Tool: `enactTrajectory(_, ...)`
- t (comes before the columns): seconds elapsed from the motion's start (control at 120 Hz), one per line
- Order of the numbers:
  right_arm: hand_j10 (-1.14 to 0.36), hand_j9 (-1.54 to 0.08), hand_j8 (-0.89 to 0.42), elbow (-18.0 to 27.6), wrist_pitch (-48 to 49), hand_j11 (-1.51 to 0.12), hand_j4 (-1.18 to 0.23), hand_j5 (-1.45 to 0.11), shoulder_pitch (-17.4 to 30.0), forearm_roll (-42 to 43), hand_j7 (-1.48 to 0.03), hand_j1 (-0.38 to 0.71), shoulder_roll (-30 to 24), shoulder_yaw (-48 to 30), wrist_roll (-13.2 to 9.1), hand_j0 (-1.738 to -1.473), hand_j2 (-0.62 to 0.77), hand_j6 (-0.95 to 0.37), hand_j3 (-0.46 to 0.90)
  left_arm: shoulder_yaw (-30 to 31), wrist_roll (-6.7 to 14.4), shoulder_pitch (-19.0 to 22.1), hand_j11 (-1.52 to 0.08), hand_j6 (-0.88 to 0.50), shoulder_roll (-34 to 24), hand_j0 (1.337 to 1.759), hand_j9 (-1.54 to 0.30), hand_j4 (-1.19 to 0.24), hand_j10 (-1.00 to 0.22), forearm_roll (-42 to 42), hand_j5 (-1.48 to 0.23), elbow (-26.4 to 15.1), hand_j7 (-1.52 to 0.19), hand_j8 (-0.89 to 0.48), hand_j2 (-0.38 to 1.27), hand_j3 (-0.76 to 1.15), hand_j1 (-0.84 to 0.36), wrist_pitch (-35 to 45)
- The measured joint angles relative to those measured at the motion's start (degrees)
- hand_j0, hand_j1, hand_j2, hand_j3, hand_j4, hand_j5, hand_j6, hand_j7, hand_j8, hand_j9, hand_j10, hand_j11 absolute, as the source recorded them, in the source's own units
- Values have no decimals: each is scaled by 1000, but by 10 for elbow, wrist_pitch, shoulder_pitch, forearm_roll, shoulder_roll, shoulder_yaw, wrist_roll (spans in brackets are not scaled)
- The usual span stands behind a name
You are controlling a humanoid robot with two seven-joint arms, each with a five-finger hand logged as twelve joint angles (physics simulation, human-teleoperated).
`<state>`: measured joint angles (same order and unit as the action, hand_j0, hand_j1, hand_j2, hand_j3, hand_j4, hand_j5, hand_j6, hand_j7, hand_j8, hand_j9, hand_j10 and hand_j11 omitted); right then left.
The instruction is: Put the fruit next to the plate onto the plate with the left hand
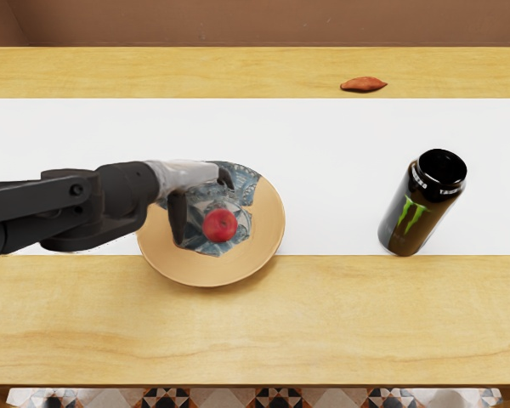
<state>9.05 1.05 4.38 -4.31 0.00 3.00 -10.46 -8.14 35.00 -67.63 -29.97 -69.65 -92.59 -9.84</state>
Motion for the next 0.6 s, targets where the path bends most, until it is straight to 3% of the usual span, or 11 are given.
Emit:
enactTrajectory(0.075, 0, 0, 0, 0, 0, 0, 0, 0, 0, 0, 0, -349, 0, 0, 0, -1658, 0, 0, 0, -22, 0, 1, -262, -110, -27, 1656, -262, -151, -202, 41, -267, -2, -261, -111, 116, 0, 137, -18)
enactTrajectory(0.183, 0, 0, 0, 0, 0, 0, 0, 0, 0, 0, 0, -349, 0, 0, 0, -1658, 0, 0, 0, -110, 0, 3, -169, -78, -83, 1657, -169, -102, -131, 141, -172, -10, -168, -79, 71, 0, 211, -93)
enactTrajectory(0.342, 0, 0, 0, 0, 0, 0, 0, 0, 0, 0, 0, -349, 0, 0, 0, -1658, 0, 0, 0, -244, 0, 30, -96, -52, -244, 1658, -96, -63, -76, 419, -98, -13, -96, -52, 36, 0, 269, -216)
enactTrajectory(0.45, 0, 0, 0, 0, 0, 0, 0, 0, 0, 0, 0, -349, 0, 0, 0, -1658, 0, 0, 0, -275, 0, 31, -71, -43, -277, 1658, -71, -49, -56, 566, -72, -13, -71, -43, 24, 0, 289, -239)
enactTrajectory(0.6, 0, 0, 0, 0, 0, 0, 0, 0, 0, 0, 0, -349, 0, 0, 0, -1658, 0, 0, 0, -289, 0, 48, -52, -36, -293, 1658, -52, -38, -42, 642, -52, -10, -52, -35, 14, 0, 304, -249)
